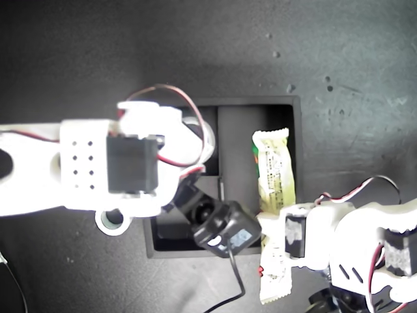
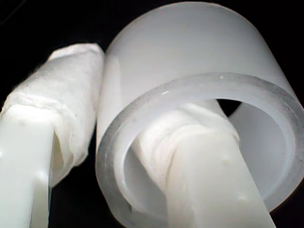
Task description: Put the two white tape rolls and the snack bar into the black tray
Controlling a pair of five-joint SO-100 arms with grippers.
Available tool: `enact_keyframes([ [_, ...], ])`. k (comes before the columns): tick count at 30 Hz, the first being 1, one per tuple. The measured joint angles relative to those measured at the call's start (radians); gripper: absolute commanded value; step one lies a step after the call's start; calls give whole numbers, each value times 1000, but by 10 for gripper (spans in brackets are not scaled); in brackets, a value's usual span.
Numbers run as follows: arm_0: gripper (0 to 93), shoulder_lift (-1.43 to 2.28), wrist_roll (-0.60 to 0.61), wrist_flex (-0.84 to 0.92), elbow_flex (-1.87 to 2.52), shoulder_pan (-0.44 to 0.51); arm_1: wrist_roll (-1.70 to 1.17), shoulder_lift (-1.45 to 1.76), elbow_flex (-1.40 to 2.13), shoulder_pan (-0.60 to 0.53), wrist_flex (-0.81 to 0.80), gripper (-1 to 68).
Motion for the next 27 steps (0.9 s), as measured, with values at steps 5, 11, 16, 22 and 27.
enact_keyframes([
  [5,8,-161,-11,138,-299,0,0,0,12,-2,-11,16],
  [11,8,-163,-23,147,-308,-3,0,0,51,-2,-17,22],
  [16,119,-129,-54,147,-199,-5,6,0,92,-2,-20,149],
  [22,190,55,-104,147,71,-5,6,0,103,-2,43,226],
  [27,199,137,-107,147,153,0,6,0,72,0,160,261],
])
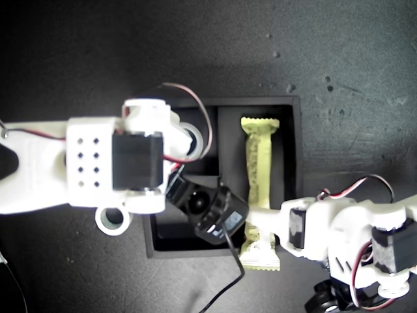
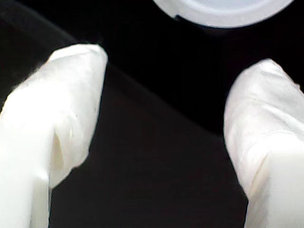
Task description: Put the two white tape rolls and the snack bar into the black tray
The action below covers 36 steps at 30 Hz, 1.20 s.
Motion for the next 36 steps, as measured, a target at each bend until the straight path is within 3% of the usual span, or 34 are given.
enact_keyframes([
  [4,196,189,0,0,115,0,0,21,-48,5,195,224],
  [7,193,422,-17,0,241,11,0,104,-2,23,229,183],
  [11,188,733,-117,-8,436,117,41,275,71,95,250,153],
  [17,186,939,-293,-302,848,359,219,586,252,195,252,99],
  [22,186,865,-371,-577,1034,469,466,850,497,304,252,24],
  [28,184,781,-454,-770,1152,548,721,1281,985,342,91,-2],
  [36,181,762,-517,-933,1296,543,922,1924,1606,285,-193,-3],
])
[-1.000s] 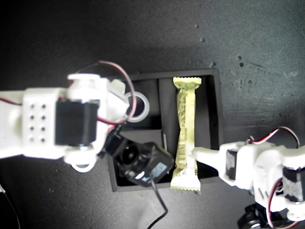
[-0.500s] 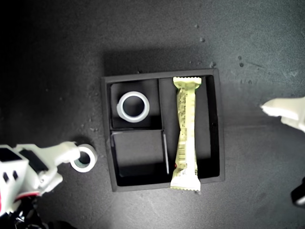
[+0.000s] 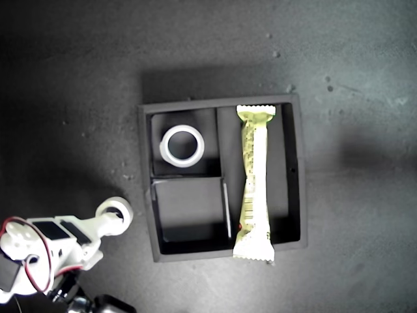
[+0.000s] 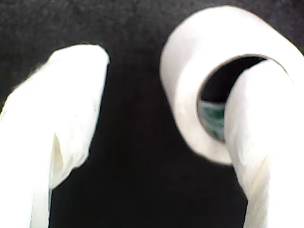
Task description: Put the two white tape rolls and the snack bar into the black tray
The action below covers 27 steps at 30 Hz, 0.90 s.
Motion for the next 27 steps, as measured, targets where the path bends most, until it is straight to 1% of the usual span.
enact_keyframes([
  [5,178,-48,-17,-12,6,-2,55,100,158,-63,-94,-3],
  [9,164,-86,-18,-29,6,-3,71,110,222,-81,-156,-3],
  [11,132,-112,-28,-37,6,-3,71,110,239,-98,-179,-3],
  [13,70,-149,-52,-46,6,-5,71,112,267,-114,-206,-3],
  [15,8,-181,-69,-61,9,-26,78,112,310,-115,-247,-3],
  [17,1,-184,-77,-72,20,-61,97,115,371,-110,-291,-3],
  [20,1,-156,-77,-78,44,-83,137,155,508,-109,-387,-3],
  [23,1,-71,-40,8,51,-92,156,249,675,-55,-466,-4],
  [27,1,52,26,196,-23,-132,133,453,848,-9,-433,-4],
])
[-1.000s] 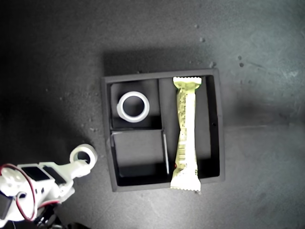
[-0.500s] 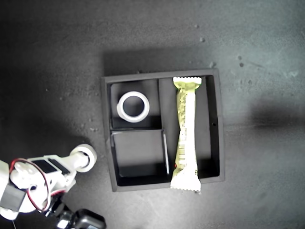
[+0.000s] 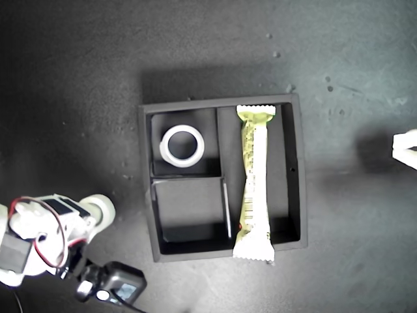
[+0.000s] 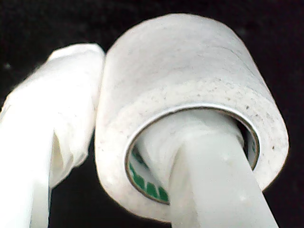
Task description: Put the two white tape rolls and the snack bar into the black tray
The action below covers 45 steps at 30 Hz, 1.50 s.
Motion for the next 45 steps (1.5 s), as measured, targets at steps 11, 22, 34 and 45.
enact_keyframes([
  [11,1,-207,318,255,-634,-98,-35,75,89,67,97,-2],
  [22,1,-813,357,377,-1206,-117,66,78,89,-23,301,0],
  [34,135,-1325,272,736,-2020,-100,81,78,89,-20,328,-1],
  [45,253,-1187,222,736,-1744,-64,81,78,89,-9,331,-1],
])
